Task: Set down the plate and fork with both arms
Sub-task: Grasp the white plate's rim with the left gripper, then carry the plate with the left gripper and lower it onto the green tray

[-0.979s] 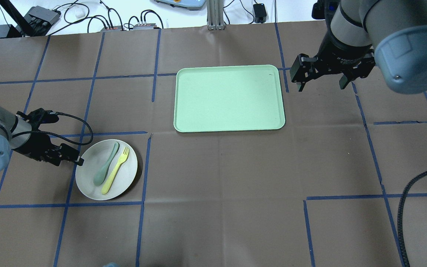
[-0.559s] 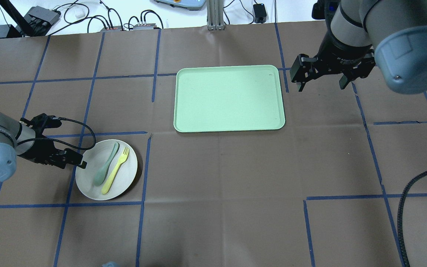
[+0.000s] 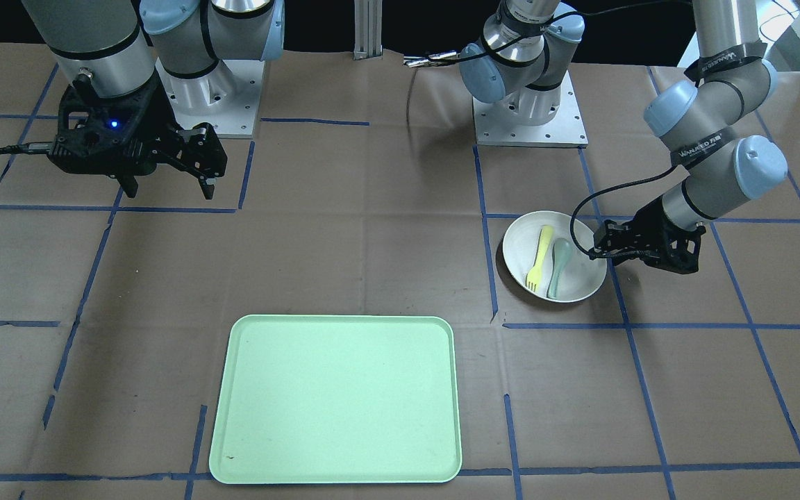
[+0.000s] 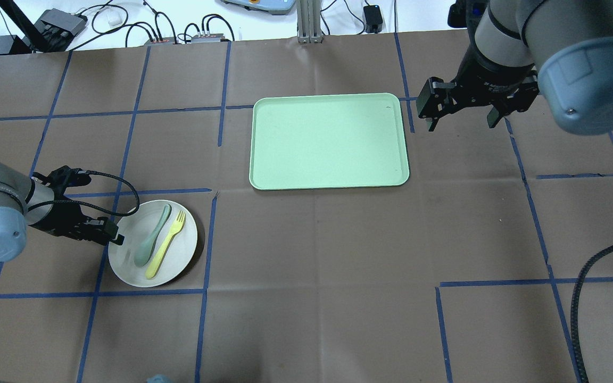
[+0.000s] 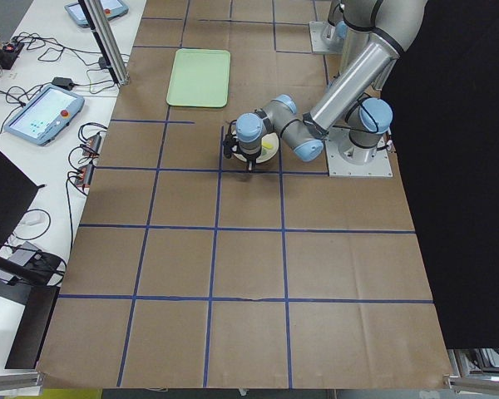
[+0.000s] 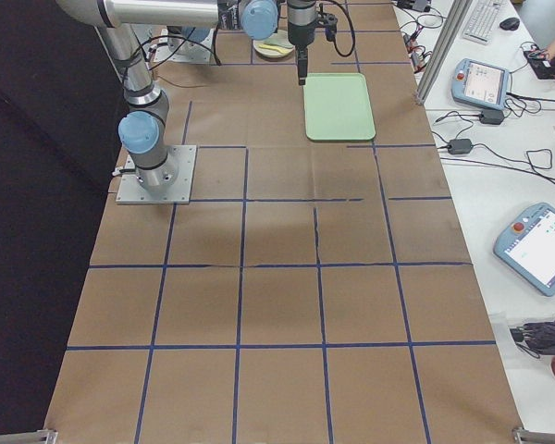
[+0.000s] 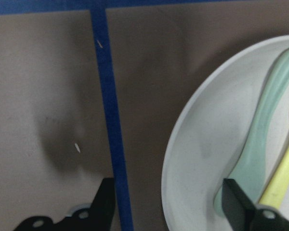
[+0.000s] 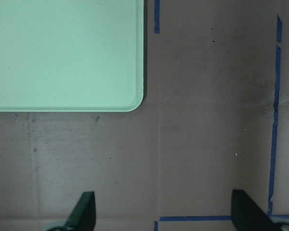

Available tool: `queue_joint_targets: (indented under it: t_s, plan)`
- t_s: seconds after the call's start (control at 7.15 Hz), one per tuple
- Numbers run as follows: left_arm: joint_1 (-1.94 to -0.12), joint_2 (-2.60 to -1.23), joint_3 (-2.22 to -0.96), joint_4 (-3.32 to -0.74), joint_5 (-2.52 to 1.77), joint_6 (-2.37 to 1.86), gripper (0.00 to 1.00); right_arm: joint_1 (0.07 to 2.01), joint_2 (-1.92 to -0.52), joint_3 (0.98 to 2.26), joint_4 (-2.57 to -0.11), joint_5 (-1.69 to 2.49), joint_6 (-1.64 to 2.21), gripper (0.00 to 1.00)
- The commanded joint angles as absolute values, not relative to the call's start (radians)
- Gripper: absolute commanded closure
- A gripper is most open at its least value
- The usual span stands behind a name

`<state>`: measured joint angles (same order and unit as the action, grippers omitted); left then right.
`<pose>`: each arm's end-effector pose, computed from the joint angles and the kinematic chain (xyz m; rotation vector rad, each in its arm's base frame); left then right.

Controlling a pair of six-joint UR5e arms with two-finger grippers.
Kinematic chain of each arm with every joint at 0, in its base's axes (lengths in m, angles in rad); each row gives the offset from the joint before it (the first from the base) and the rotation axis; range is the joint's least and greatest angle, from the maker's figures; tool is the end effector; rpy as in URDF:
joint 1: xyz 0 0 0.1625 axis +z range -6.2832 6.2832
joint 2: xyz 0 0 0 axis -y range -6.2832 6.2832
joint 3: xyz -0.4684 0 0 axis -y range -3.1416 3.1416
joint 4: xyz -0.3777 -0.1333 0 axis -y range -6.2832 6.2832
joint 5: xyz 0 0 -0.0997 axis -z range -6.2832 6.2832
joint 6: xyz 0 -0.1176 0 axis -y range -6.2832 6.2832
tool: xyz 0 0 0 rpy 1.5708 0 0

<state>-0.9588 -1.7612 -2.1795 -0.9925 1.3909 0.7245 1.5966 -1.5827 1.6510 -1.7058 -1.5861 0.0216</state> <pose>0.1172 -0.4357 0.2170 -0.1324 -2.8601 -0.0891 0.1438 -0.4750 0.4944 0.0058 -3.1261 0.1048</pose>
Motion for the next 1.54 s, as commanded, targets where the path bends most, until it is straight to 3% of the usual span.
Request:
queue_joint_targets:
  t_s: [0.0,0.28,0.7,0.98,1.4]
  plan:
    - [-0.959,-1.77,-2.18,-0.991,1.39,0.726,0.8,1.595,-1.582,1.652,-1.706,-1.586,0.021,0.0]
    - [-0.957,-1.767,-2.177,-0.991,1.39,0.724,1.0,1.595,-1.582,1.652,-1.706,-1.586,0.021,0.0]
    - [-0.979,-1.767,-2.168,-0.988,1.268,0.607,1.0,1.594,-1.582,1.652,-1.697,-1.592,0.021,0.0]
    - [-1.101,-1.755,-2.133,-0.966,1.214,0.452,1.0,1.597,-1.582,1.64,-1.687,-1.594,0.026,0.0]
    - [-1.34,-1.811,-1.935,-0.974,1.219,0.183,1.0,1.598,-1.582,1.632,-1.666,-1.594,0.034,0.0]
